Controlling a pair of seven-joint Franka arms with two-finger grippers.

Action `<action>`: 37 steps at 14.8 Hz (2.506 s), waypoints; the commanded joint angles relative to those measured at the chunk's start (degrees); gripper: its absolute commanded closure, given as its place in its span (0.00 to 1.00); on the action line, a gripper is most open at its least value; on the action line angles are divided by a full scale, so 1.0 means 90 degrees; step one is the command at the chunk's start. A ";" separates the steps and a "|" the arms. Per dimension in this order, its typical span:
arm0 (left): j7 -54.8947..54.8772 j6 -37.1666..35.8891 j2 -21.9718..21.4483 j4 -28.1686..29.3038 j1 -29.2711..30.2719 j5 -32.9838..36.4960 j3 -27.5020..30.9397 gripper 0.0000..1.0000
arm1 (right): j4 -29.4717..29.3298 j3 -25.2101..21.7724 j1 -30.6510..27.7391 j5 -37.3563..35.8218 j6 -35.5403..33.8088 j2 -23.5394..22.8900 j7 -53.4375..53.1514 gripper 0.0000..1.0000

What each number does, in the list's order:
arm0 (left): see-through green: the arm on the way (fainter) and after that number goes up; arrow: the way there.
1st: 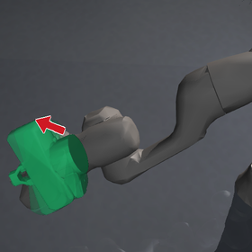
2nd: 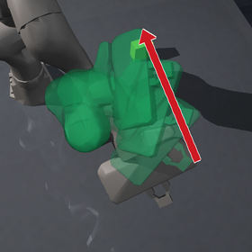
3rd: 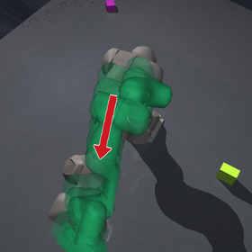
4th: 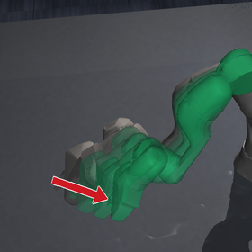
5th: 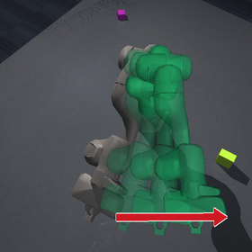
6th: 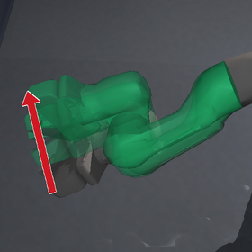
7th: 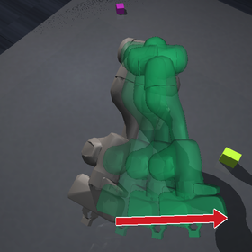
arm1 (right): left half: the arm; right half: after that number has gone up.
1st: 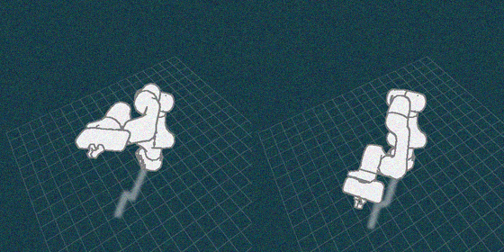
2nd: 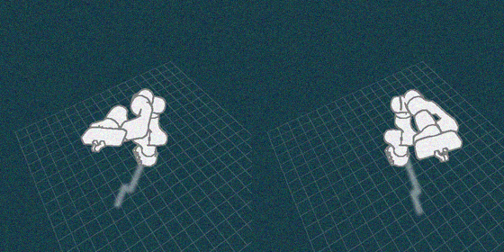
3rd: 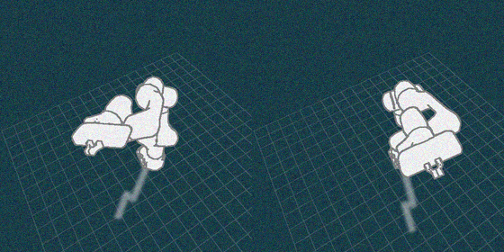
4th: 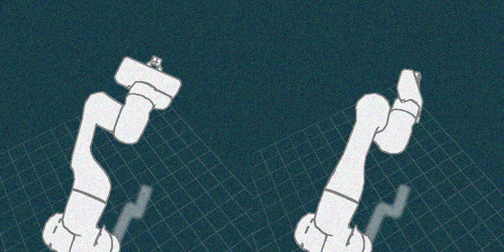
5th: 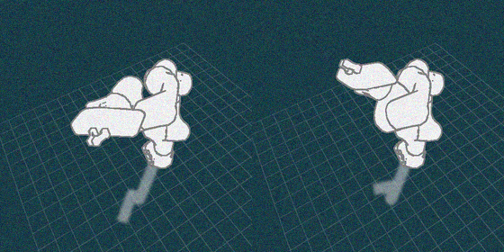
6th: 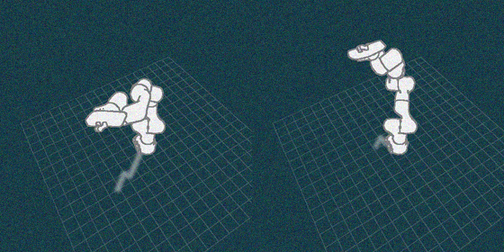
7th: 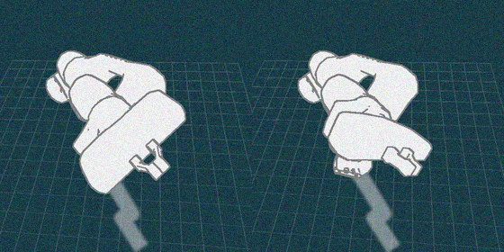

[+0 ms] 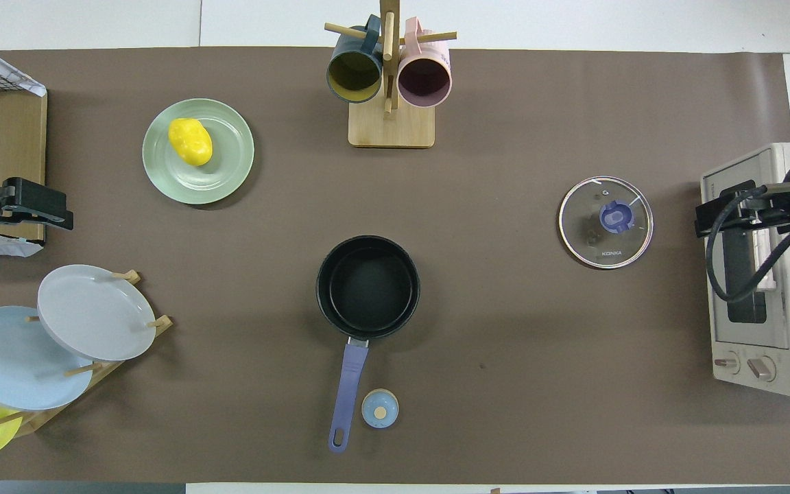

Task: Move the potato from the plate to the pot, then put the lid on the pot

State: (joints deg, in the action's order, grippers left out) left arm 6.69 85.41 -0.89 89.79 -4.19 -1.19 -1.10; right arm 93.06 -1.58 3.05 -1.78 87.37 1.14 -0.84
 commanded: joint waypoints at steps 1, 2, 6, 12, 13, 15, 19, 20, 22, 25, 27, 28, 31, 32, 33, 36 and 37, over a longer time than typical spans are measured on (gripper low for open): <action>-0.0059 0.0002 -0.0175 0.0189 -0.0023 0.0064 0.0034 0.00 | 0.0080 0.0058 -0.0095 0.0149 0.0068 0.0098 -0.0092 0.00; -0.0050 0.0002 -0.0175 0.0189 -0.0023 0.0074 0.0034 0.00 | 0.0080 0.0058 -0.0095 0.0149 0.0068 0.0098 -0.0092 0.00; -0.0050 0.0002 -0.0175 0.0189 -0.0023 0.0064 0.0034 0.00 | 0.0070 0.0088 -0.0046 0.0149 0.0068 0.0098 -0.0092 0.00; -0.0050 0.0002 -0.0175 0.0189 -0.0023 0.0064 0.0034 0.00 | 0.0566 0.0088 -0.0055 0.0149 0.0516 0.0312 -0.0043 0.00; -0.0059 0.0002 -0.0175 0.0189 -0.0023 0.0064 0.0034 0.00 | 0.0713 0.0088 -0.0055 0.0158 0.0672 0.0361 -0.0034 0.00; -0.0059 0.0002 -0.0175 0.0189 -0.0023 0.0074 0.0034 0.00 | 0.0812 0.0107 0.0003 0.0149 0.1043 0.0353 0.0131 0.00; -0.0059 0.0002 -0.0175 0.0189 -0.0023 0.0064 0.0034 0.00 | 0.1202 0.0117 0.0120 0.0159 0.1873 -0.0115 0.0503 0.00; -0.0050 0.0002 -0.0175 0.0189 -0.0023 0.0064 0.0034 0.00 | 0.1203 0.0117 0.0120 0.0159 0.2029 -0.0300 0.0533 0.00; -0.0050 0.0002 -0.0175 0.0189 -0.0023 0.0064 0.0034 0.00 | 0.1232 0.0107 0.0111 0.0168 0.2526 -0.0710 0.1048 0.00; -0.0050 0.0002 -0.0175 0.0189 -0.0023 0.0064 0.0034 0.00 | 0.1688 0.0107 0.0033 0.0168 0.3278 -0.1005 0.1245 0.00; -0.0050 0.0002 -0.0175 0.0189 -0.0023 0.0064 0.0034 0.00 | 0.2274 0.0107 0.0072 0.0168 0.4020 -0.0957 0.1372 0.00; -0.0059 0.0002 -0.0175 0.0189 -0.0023 0.0064 0.0034 0.00 | 0.2374 0.0107 0.0043 0.0168 0.4139 -0.0995 0.1382 0.00; -0.0059 0.0002 -0.0175 0.0189 -0.0023 0.0064 0.0034 0.00 | 0.2482 0.0098 0.0013 0.0168 0.4422 -0.1151 0.1383 0.00; -0.0060 0.0012 -0.0175 0.0189 -0.0023 0.0064 0.0034 0.00 | 0.2492 0.0097 0.0003 0.0168 0.4539 -0.1297 0.1392 0.00; -0.0050 0.0012 -0.0175 0.0189 -0.0042 0.0064 0.0034 0.00 | 0.2501 0.0107 -0.0065 0.0168 0.4570 -0.1385 0.1383 0.00; -0.0050 -0.0017 -0.0175 0.0189 -0.0033 0.0074 0.0034 0.00 | 0.2560 0.0097 -0.0124 0.0168 0.4609 -0.1464 0.1402 0.00; -0.0040 -0.0036 -0.0175 0.0189 -0.0042 0.0074 0.0034 0.00 | 0.2570 0.0097 -0.0124 0.0168 0.4609 -0.1493 0.1402 0.00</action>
State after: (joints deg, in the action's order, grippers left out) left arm 6.69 85.38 -0.89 89.79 -4.19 -1.19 -1.10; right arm 115.39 -1.06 2.81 -1.71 127.54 -12.17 9.58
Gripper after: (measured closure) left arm 0.000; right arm 0.000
